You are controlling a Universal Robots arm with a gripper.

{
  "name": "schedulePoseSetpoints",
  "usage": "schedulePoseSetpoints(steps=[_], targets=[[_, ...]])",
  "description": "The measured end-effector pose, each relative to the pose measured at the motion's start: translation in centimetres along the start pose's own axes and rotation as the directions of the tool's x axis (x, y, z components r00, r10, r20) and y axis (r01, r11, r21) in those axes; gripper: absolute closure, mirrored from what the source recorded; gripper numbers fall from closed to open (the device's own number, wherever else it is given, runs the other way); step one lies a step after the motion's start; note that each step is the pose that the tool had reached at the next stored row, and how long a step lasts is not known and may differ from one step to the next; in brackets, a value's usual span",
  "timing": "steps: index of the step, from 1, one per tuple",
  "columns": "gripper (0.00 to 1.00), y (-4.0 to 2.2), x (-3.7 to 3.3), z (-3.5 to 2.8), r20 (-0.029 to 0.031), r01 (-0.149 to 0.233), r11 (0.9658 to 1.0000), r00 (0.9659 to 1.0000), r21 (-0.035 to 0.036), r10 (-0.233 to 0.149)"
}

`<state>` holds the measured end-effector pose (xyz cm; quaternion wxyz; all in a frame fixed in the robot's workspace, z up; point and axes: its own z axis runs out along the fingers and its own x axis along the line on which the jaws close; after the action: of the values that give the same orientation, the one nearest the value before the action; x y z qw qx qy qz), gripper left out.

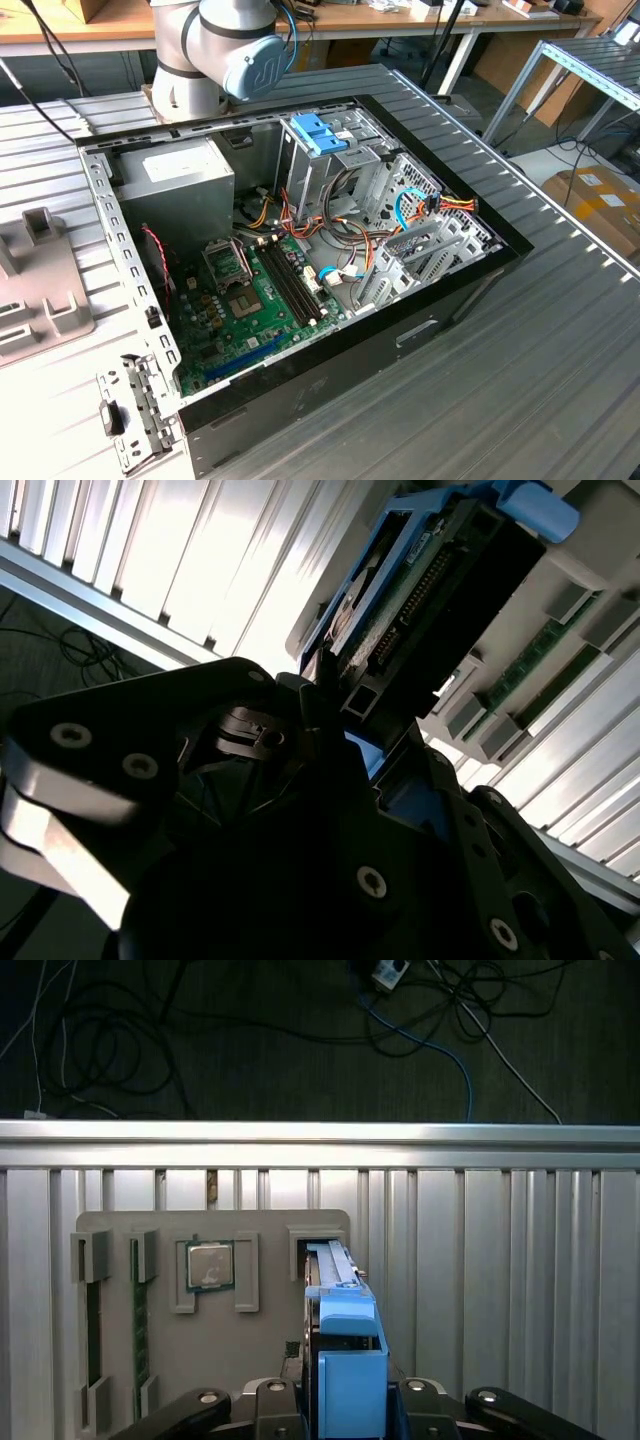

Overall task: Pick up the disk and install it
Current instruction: 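Pick up the disk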

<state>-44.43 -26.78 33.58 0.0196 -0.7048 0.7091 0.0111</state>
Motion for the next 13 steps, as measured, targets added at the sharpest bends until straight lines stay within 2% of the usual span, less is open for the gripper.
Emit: schedulePoseSetpoints(steps=[13], targets=[[0.63,-0.01,-0.03,-0.71,0.0019,0.000,1.0000,1.0000,0.0000,0.000]])
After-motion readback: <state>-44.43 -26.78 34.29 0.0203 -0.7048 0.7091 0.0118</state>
